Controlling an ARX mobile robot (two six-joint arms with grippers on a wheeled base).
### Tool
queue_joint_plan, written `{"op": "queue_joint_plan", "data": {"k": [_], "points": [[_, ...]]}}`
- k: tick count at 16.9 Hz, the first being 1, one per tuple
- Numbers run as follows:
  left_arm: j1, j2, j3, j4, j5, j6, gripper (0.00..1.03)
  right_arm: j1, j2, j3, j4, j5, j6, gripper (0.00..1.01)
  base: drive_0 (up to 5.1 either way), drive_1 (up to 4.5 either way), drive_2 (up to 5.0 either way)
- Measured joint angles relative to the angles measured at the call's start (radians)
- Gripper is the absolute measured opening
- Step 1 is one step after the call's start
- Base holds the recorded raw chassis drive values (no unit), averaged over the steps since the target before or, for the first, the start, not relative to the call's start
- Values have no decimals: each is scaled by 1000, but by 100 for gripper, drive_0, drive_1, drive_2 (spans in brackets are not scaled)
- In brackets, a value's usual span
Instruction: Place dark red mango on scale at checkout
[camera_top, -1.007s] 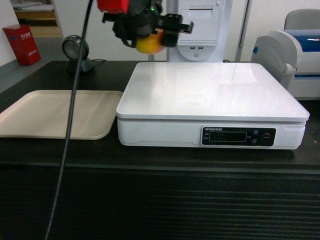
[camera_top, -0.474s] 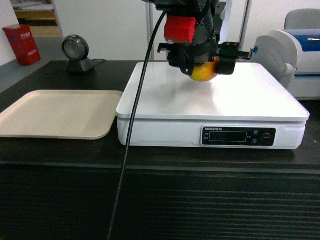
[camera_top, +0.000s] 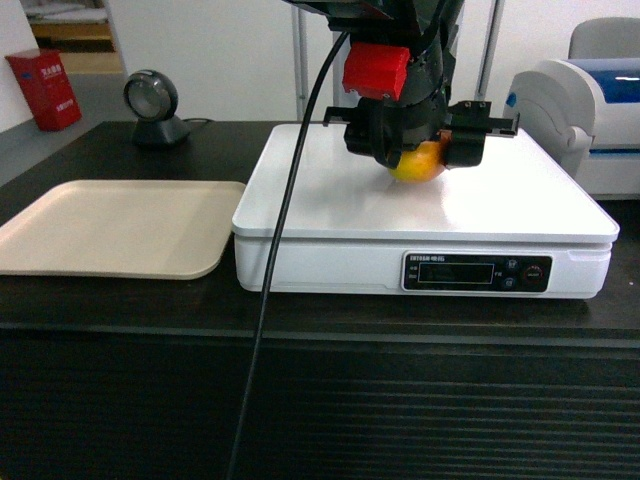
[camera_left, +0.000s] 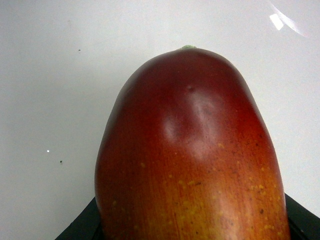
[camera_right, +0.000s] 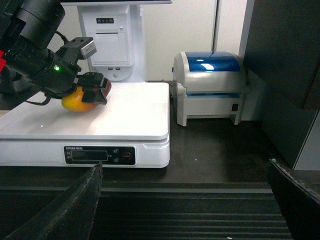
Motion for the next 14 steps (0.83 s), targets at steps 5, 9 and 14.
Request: {"op": "queue_joint_plan", "data": {"k": [5,9,14], "points": [[-3,0,-24,6,0,0,77,0,0,0,0,0,0,98,0,0,0],[2,0,-31,28,0,1,97,0,0,0,0,0,0,98,0,0,0],[26,-43,-43,114,-3,1,98,0,0,0,0,0,0,98,0,0,0]]}}
